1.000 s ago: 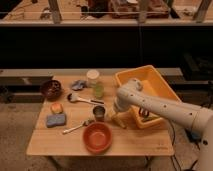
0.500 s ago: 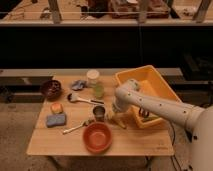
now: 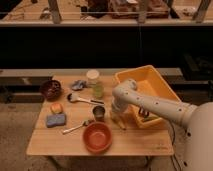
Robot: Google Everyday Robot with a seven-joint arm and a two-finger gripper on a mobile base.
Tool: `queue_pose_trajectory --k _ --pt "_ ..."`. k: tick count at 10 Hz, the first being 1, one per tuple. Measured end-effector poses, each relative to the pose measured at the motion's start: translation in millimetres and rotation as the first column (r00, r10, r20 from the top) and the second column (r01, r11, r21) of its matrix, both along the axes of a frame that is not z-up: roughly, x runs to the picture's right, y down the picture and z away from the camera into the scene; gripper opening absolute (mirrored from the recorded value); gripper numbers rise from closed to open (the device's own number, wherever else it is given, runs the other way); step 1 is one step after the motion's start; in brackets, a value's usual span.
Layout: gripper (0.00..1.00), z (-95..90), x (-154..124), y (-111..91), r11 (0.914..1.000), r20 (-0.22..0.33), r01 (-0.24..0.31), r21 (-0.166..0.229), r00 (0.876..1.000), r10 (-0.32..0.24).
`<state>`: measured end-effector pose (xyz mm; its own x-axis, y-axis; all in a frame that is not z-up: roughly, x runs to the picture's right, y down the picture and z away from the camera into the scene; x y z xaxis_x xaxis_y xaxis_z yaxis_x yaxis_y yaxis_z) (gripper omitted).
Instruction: Place banana in plastic cup
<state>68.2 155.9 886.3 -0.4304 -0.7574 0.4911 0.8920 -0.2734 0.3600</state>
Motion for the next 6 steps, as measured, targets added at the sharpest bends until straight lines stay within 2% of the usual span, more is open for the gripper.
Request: queue_pose_trajectory --k 3,5,6 --pt "0.22 -6.2 3.1 0.3 0.9997 0.0 -0.023 -0.01 1.0 0.023" --pt "0.22 -19.2 8.9 -13.3 0.9975 0.017 -0.067 0.023 0.998 0.066" --pt "0.22 -33.8 14.3 -28.9 0.9944 0.032 -0.092 0.052 0.995 0.09"
